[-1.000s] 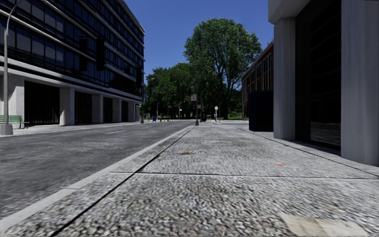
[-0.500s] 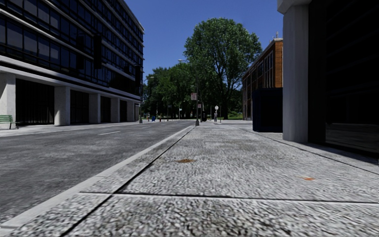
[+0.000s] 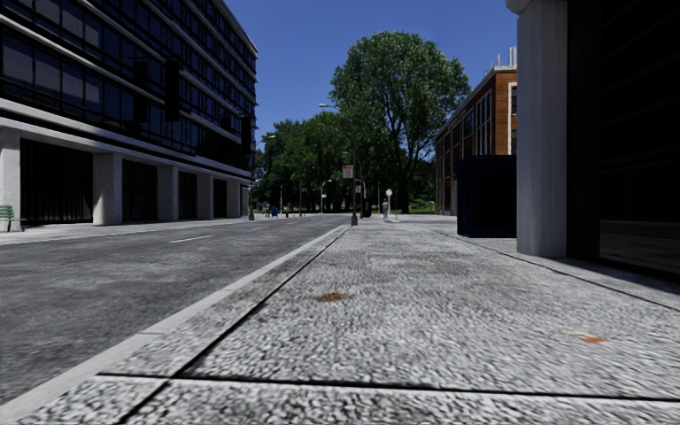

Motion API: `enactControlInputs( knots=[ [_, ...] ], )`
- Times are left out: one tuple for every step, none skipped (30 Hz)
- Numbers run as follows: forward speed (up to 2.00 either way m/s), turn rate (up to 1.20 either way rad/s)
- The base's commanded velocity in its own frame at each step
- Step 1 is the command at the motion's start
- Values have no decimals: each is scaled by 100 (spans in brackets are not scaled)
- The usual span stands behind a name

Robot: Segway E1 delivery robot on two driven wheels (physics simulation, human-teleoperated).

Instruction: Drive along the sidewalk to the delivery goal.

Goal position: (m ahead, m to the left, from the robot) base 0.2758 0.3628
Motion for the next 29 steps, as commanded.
enactControlInputs(
  knots=[
    [0, 0],
    [0, 0],
    [0, 0],
    [0, 0],
    [0, 0],
    [0, 0],
    [0, 0],
    [0, 0],
    [0, 0],
    [0, 0],
    [0, 0],
    [0, 0],
    [0, 0],
    [0, 0],
    [0, 0],
    [0, 0],
    [0, 0],
    [0, 0],
    [0, 0],
    [0, 0],
    [0, 0],
    [0, 0],
    [0, 0],
    [0, 0],
    [0, 0],
    [0, 0],
    [0, 0],
    [0, 0],
    [0, 0]
  ],
)
